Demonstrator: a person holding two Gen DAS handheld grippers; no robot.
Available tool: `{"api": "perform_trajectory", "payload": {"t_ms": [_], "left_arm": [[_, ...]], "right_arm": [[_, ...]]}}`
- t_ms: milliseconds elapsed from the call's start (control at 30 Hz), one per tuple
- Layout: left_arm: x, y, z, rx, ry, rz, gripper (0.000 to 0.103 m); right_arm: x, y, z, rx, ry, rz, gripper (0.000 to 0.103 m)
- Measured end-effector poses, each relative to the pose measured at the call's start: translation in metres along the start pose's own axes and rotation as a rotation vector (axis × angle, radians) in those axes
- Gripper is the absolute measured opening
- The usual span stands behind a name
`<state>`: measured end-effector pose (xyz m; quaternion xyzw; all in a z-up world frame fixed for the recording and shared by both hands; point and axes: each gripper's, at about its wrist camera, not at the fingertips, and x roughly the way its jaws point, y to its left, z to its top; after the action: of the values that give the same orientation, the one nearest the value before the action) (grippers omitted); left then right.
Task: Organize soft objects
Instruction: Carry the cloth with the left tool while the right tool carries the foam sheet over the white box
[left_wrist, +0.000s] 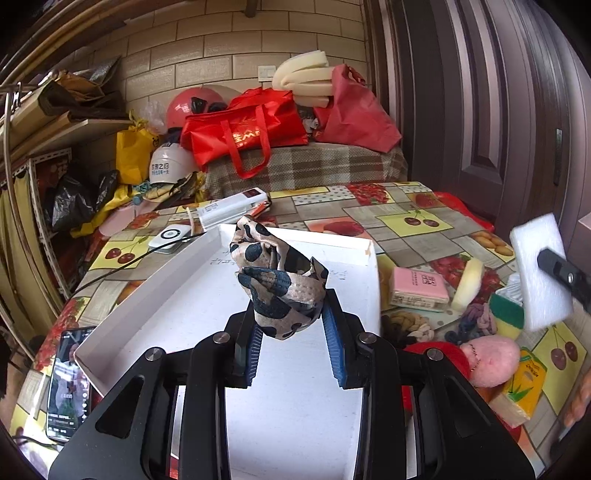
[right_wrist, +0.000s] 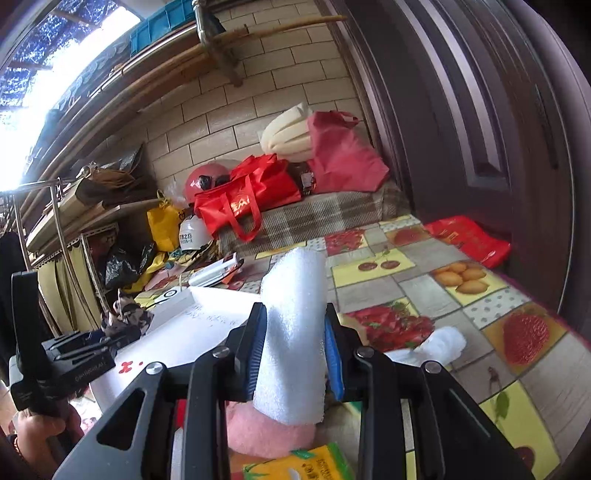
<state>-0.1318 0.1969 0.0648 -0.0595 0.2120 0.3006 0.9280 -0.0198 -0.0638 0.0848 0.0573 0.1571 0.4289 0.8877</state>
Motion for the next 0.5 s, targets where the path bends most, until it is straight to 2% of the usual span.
{"api": "perform_trajectory", "payload": {"t_ms": [133, 267, 500], "left_arm": [[0.004, 0.014, 0.000, -0.032, 0.008, 0.013, 0.030], [0.013, 0.026, 0.002, -0.044, 0.023, 0.034, 0.030], [0.027, 0.049, 0.000, -0.058, 0.056, 0.082, 0.030]], "right_arm": [[0.004, 0.016, -0.013, -0.017, 0.039, 0.043, 0.029], [-0.001, 0.043, -0.014, -0.070, 0.027, 0.120, 0.028], [0.013, 0.083, -0.018, -0.110, 0.106, 0.250, 0.028]]}}
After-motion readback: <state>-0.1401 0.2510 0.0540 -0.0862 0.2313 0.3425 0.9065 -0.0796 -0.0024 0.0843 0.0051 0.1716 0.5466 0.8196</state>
